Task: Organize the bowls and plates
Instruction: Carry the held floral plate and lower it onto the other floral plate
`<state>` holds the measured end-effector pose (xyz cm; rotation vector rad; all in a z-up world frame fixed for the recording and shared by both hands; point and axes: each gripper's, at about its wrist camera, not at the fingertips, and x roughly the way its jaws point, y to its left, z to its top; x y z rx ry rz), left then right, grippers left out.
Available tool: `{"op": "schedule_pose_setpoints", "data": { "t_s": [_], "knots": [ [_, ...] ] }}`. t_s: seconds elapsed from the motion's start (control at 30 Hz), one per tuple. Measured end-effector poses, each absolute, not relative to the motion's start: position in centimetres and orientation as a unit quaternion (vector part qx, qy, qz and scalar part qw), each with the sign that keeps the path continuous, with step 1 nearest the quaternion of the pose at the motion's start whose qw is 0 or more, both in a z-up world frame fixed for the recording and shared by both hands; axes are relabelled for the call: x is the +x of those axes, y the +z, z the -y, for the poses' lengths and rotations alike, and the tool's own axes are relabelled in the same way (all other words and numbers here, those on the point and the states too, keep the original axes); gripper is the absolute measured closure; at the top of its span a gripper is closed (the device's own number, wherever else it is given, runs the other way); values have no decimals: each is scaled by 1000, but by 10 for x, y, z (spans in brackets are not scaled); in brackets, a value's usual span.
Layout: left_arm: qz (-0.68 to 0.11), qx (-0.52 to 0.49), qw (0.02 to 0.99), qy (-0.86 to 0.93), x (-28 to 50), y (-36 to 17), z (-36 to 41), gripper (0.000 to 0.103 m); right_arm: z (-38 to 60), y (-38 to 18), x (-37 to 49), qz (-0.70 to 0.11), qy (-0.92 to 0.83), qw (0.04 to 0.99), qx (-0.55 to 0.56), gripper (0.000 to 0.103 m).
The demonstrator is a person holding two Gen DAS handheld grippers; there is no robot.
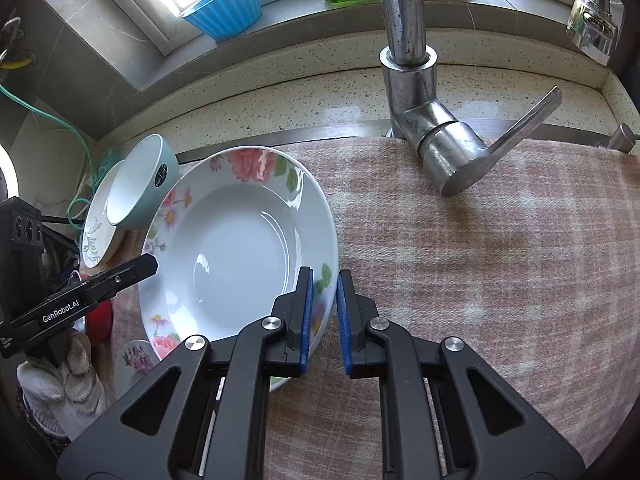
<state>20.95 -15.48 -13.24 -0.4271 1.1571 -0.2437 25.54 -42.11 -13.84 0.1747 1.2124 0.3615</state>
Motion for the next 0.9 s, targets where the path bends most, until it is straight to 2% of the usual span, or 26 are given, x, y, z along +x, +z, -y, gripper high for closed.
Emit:
{"op": "schedule_pose_setpoints", "data": {
  "t_s": [0.9],
  "knots": [
    [-521, -199, 822, -117, 122, -95, 118, 86, 391, -88, 158, -551, 227, 801, 62, 91]
  ]
}}
